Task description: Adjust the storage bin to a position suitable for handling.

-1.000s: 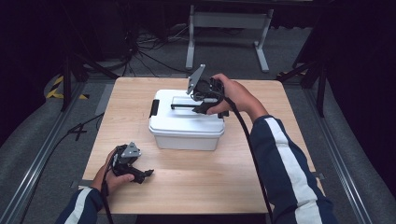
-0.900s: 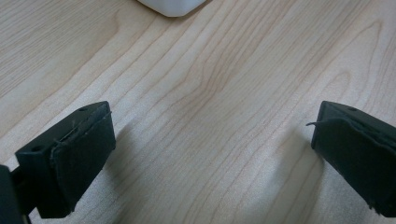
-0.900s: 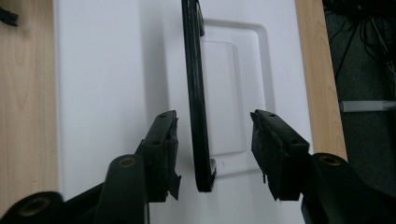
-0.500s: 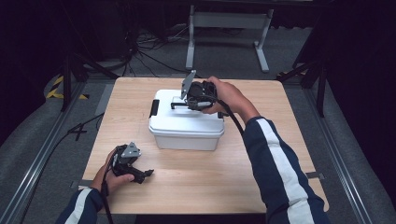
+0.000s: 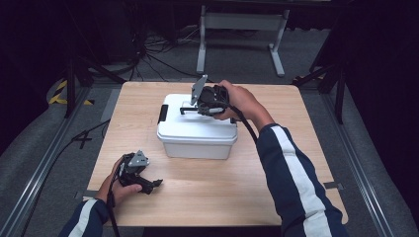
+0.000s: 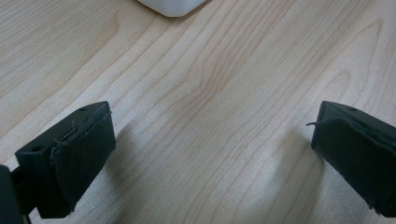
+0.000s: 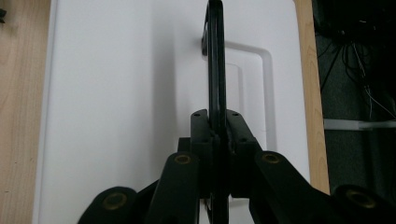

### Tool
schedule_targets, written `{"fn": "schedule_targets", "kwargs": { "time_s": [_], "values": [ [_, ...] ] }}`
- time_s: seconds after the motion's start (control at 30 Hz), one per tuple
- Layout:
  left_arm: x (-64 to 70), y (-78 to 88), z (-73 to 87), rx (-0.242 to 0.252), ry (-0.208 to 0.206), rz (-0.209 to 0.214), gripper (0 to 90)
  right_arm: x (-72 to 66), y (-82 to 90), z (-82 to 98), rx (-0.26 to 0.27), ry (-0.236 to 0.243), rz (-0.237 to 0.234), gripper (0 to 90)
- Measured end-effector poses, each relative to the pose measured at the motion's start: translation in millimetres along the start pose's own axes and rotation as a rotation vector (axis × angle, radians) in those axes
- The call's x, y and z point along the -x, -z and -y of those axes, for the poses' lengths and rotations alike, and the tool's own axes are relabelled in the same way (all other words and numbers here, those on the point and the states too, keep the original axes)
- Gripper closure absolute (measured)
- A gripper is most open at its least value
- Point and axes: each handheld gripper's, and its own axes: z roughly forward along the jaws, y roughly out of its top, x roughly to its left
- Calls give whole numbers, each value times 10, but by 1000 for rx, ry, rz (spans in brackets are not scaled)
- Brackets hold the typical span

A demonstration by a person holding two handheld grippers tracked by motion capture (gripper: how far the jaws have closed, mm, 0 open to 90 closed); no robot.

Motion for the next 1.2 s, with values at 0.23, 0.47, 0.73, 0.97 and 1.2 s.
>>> {"fn": "schedule_targets", "kwargs": {
  "time_s": [0.23,0.47,0.73,0.97,1.2],
  "values": [
    [0,0,1,1,2,-3,1,25,106,17,36,-6,16,846],
    [2,0,1,0,4,0,1,23,181,34,41,2,23,846],
    [3,0,1,1,5,0,1,20,306,105,72,7,32,847],
    [3,0,1,1,5,0,1,1,459,208,86,6,48,847],
    [0,0,1,2,1,-3,1,-24,627,360,92,1,67,846]
  ]
}}
